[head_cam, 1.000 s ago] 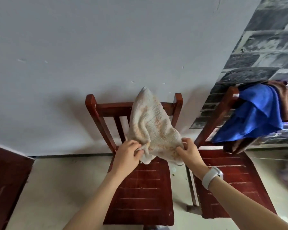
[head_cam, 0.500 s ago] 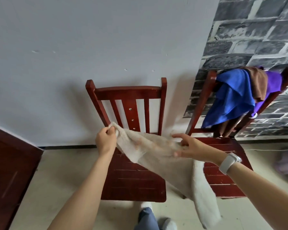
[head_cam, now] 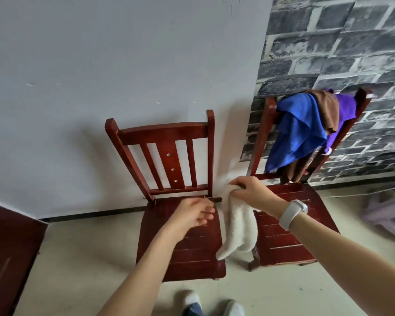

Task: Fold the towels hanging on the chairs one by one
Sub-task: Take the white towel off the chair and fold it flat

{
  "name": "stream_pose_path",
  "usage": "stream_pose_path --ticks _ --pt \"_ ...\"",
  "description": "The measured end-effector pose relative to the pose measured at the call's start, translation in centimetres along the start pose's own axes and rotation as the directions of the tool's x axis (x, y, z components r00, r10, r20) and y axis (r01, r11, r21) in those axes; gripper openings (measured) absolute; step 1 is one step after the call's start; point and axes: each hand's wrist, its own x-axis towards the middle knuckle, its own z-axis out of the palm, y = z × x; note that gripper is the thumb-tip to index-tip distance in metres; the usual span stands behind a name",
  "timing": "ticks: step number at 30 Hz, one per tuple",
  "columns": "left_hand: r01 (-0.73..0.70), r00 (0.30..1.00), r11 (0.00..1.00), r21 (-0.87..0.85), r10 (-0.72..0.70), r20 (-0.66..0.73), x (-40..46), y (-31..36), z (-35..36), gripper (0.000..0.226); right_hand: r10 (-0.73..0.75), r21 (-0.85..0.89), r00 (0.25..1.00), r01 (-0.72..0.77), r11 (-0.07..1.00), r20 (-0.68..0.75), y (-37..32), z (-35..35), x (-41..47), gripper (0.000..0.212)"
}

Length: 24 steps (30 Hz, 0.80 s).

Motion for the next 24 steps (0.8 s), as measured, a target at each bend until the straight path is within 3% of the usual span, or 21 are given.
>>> stream_pose_path --ticks 3,8,11,13,17,21,24 --pt "0.079 0.99 0.98 -0.181 -0.056 0.131 0.0 -0.3 1.1 0.026 -0.025 0.117 0.996 0.014 0.993 0.091 -1.2 0.7 -0.7 0.03" --pt "0.029 0.999 0.928 -0.372 -0.032 -0.002 0.9 0.3 1.4 0.031 -0.045 0.239 0.989 0.01 0.971 0.142 -0.6 2.0 -1.3 0.03" --pt "-0.033 0.985 0.969 -0.246 -0.009 -0.171 1.4 0.6 1.2 0.01 0.044 0.393 0.991 -0.091 0.915 0.126 0.5 2.7 -1.4 0.032" --pt "-0.081 0.968 0.992 -0.093 0.057 -0.243 1.4 0.9 0.6 0.02 0.134 0.501 0.99 -0.137 0.855 0.042 1.6 3.0 -1.6 0.03" --pt "-0.208 0.938 0.968 0.144 0.239 -0.251 0.7 2.1 -1.1 0.024 0.273 0.512 0.96 -0.206 0.834 -0.059 4.4 3.3 -1.4 0.028" --pt "-0.325 0.923 0.943 0.074 0.333 -0.191 -0.9 4.6 -3.0 0.021 0.293 0.451 0.953 -0.229 0.863 -0.077 5.4 4.4 -0.6 0.029" --pt "-0.384 0.89 0.91 0.158 0.41 -0.2 -2.0 6.0 -4.5 0.023 0.245 0.426 0.969 -0.205 0.881 -0.041 4.6 5.7 0.2 0.031"
